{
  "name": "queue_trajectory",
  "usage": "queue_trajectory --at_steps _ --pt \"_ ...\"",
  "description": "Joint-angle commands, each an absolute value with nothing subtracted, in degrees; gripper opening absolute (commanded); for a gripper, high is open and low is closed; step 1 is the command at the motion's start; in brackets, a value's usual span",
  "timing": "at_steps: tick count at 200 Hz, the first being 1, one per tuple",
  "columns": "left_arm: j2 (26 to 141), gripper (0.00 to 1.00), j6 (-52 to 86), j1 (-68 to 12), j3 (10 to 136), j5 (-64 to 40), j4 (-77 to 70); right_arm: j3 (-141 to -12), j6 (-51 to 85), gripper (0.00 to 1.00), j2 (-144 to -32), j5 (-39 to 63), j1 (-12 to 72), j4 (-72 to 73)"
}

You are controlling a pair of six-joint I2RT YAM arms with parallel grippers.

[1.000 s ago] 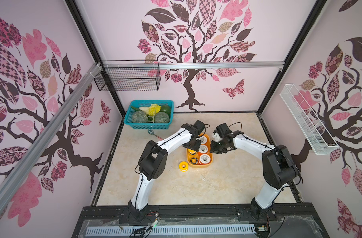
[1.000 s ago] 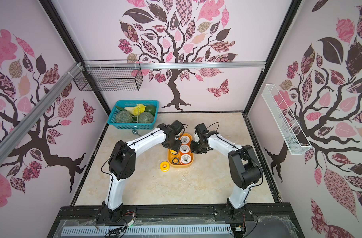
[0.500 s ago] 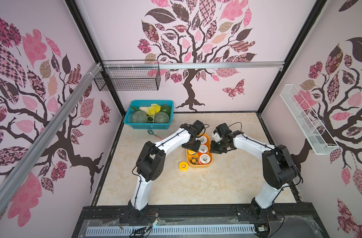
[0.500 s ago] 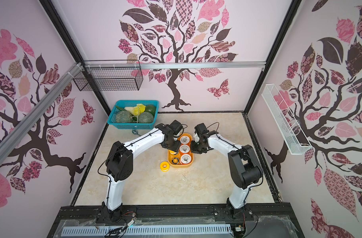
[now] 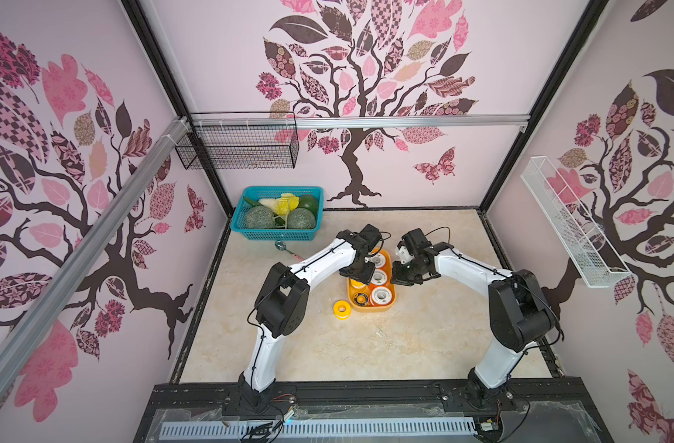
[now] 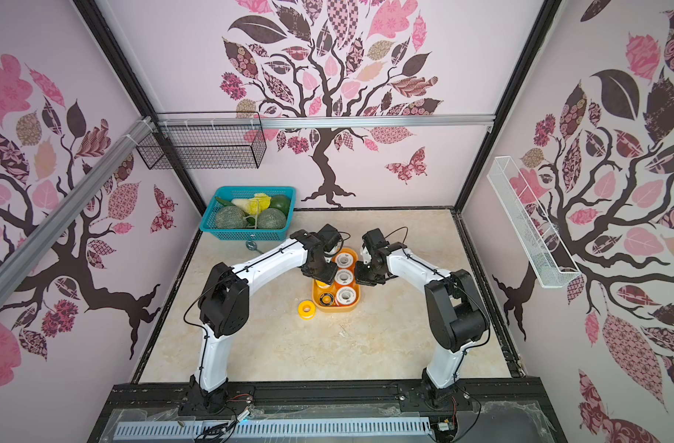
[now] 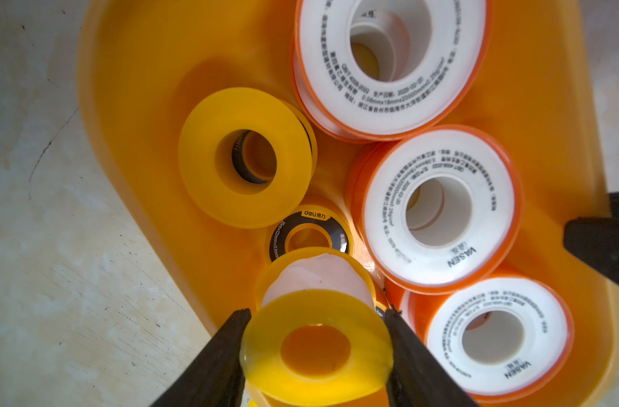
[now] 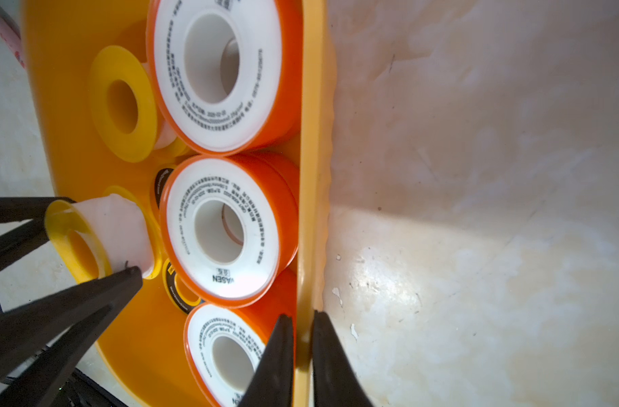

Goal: Put the sealing tape into the storage box
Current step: Place the sealing tape in the storage box.

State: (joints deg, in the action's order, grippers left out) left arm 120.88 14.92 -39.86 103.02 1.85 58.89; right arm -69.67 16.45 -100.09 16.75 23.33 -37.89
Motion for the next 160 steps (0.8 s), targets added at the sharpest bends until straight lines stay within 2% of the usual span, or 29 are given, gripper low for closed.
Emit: queue_trajectory --at_steps 1,160 --pt "122.1 0.61 14.3 -40.2 104.4 0.8 59.8 -72.0 15.8 0.16 -99.4 17.3 23.5 -37.9" --pt "124.7 0.64 14.4 -40.3 106.4 6.1 58.0 -71.7 16.0 0.16 -99.5 17.7 23.5 -37.7"
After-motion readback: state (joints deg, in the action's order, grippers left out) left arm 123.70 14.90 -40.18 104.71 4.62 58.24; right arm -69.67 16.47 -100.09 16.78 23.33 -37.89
